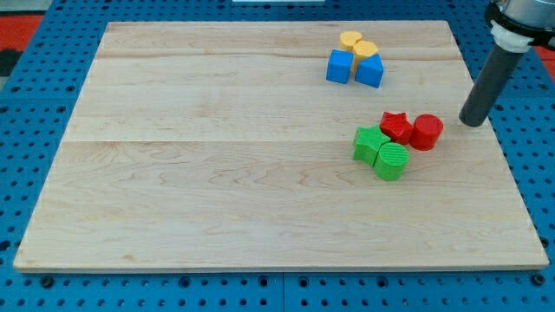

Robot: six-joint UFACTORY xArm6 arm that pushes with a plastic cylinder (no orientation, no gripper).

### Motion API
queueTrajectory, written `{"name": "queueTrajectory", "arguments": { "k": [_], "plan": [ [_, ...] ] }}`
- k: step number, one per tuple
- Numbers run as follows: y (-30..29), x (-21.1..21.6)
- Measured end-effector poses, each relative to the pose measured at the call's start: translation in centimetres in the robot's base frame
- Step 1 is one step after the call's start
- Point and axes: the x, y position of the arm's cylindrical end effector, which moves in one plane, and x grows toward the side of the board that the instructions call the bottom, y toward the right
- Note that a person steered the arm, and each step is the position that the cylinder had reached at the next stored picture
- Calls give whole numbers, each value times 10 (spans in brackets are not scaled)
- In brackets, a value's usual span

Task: Separate the red star along with the green star from the red circle

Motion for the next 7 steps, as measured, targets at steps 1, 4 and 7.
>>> {"name": "queueTrajectory", "arguments": {
  "k": [1, 4, 7],
  "plan": [
    [-33, -1],
    [-122, -10],
    [-101, -10]
  ]
}}
